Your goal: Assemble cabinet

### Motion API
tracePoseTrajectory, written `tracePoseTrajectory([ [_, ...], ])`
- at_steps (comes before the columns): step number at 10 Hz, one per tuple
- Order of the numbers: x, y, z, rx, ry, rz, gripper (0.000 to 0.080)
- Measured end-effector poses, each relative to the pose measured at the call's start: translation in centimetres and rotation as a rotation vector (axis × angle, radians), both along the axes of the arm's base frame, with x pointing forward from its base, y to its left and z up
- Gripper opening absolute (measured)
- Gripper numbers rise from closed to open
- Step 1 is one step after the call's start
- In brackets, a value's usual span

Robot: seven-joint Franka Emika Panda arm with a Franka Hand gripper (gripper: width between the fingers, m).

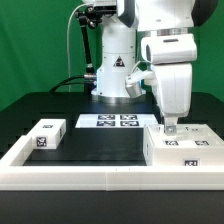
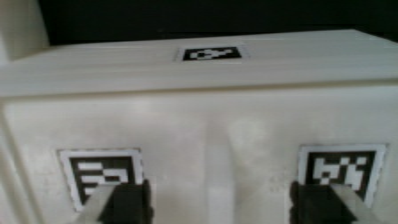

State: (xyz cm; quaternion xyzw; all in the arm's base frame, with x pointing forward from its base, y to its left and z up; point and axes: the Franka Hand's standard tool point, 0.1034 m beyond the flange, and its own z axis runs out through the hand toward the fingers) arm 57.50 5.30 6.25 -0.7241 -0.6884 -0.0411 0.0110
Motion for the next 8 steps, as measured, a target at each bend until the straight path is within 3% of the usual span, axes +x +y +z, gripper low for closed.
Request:
tracePoseTrajectory([
  [1,-0.01,0.0,-0.01,0.0,0.0,0.0,0.0462],
  [2,-0.01,0.0,-0.02,0.0,0.0,0.0,0.0662],
  [3,-0.02,0.0,-0.03,0.0,0.001,0.0,0.0756],
  [8,-0.51,-0.14,0.36,-0.005,0.001,-0.003,0.0796],
])
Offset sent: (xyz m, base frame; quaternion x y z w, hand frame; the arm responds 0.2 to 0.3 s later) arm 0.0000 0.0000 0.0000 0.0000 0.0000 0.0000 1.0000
